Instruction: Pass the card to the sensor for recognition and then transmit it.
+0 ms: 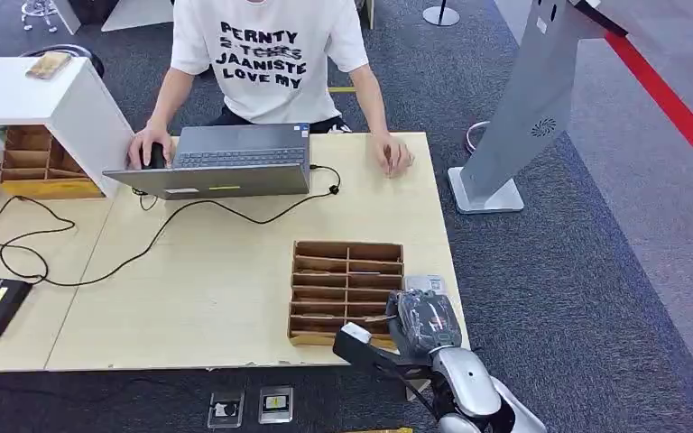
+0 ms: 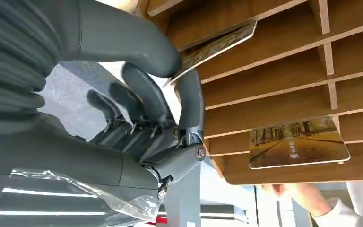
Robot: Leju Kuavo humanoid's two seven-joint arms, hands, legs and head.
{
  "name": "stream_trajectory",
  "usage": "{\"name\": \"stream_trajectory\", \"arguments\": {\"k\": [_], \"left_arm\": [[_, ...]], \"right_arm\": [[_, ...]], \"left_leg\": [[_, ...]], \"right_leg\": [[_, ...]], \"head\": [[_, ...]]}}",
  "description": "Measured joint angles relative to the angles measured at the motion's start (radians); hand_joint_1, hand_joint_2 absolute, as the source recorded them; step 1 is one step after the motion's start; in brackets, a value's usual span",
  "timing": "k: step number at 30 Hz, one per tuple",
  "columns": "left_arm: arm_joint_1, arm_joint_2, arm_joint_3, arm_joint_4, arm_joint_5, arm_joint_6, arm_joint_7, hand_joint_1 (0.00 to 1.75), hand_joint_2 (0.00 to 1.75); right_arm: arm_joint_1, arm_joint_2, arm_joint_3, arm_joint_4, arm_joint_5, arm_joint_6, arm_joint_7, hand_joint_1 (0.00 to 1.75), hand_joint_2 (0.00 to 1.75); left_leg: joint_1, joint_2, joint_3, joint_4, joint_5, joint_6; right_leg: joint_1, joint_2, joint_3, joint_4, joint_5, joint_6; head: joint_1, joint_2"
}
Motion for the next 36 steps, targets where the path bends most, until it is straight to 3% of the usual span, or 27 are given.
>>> {"name": "stream_trajectory", "arguments": {"k": [20,36], "left_arm": [[0.000,0.000,0.000,0.000,-0.003,-0.003,0.000,0.00,0.00],[0.001,0.000,0.000,0.000,-0.006,-0.006,0.000,0.00,0.00]], "right_arm": [[0.003,0.000,-0.008,-0.005,-0.006,0.003,0.006,1.73,1.75],[0.024,-0.007,-0.082,-0.156,0.008,-0.029,0.052,1.75,1.75]], "left_leg": [[0.000,0.000,0.000,0.000,0.000,0.000],[0.000,0.000,0.000,0.000,0.000,0.000]], "right_leg": [[0.000,0.000,0.000,0.000,0.000,0.000],[0.000,0.000,0.000,0.000,0.000,0.000]], "head": [[0.000,0.000],[0.000,0.000]]}}
